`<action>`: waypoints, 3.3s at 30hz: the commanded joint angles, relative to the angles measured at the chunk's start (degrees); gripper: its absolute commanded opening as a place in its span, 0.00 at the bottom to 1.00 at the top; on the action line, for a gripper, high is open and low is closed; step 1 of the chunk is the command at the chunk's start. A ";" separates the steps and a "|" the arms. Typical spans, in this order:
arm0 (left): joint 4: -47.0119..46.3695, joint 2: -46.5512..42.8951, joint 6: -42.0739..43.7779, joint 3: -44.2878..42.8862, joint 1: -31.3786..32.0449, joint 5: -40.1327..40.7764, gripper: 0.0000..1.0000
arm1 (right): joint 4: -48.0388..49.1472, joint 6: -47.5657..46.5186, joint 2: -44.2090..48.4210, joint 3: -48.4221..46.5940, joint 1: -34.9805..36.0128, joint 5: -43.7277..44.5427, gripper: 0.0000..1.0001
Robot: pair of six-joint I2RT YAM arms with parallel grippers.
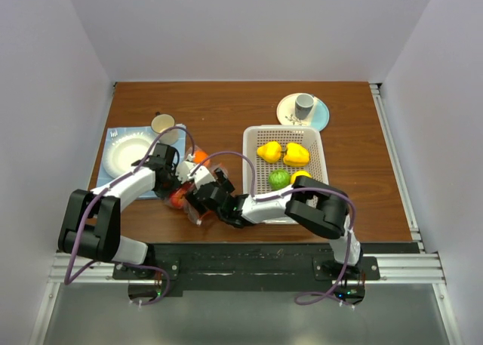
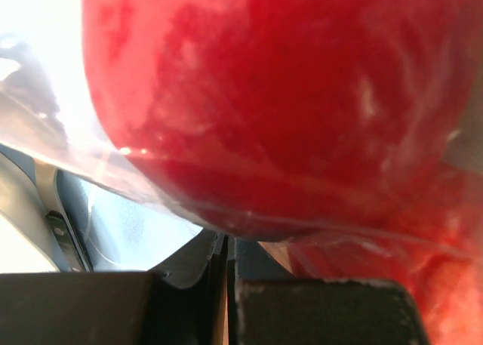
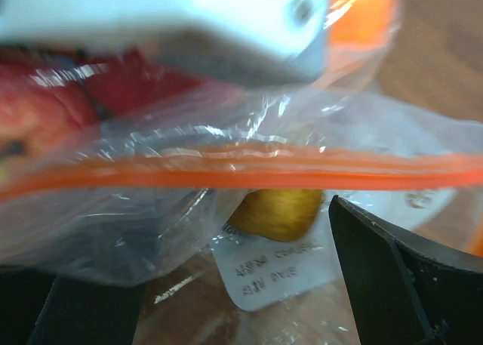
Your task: Open the zip-top bag and remove the fake food
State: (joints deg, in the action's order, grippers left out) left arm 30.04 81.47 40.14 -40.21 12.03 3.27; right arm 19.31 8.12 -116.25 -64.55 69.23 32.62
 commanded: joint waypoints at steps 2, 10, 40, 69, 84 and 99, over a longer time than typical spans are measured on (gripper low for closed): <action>1.77 0.97 1.17 1.97 -0.17 -0.28 0.06 | 1.43 2.69 -1.70 -3.21 0.03 -1.94 0.95; 1.60 0.53 1.26 2.06 -0.17 0.07 0.05 | 2.22 3.57 5.93 1.78 -0.15 -5.11 0.60; 12.32 -3.95 -7.35 -16.13 -0.52 -13.63 0.00 | -28.18 12.62 37.29 14.81 1.52 2.27 0.31; 6.35 3.60 -14.74 -14.29 -0.43 -27.09 0.75 | -41.56 15.00 51.29 14.19 -3.40 12.60 0.99; 0.28 10.37 -14.57 -10.24 -0.25 -26.56 0.49 | -20.46 7.61 22.07 -2.15 0.47 0.77 0.99; 8.18 4.49 -9.21 -16.04 -5.52 -25.41 0.16 | -25.20 19.91 8.32 -5.06 -2.96 5.18 0.98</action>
State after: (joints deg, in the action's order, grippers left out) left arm 35.53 89.43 28.16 -51.33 10.33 -21.21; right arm -3.44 23.62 -108.05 -69.04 66.37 36.10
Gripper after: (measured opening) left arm 0.124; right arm 0.983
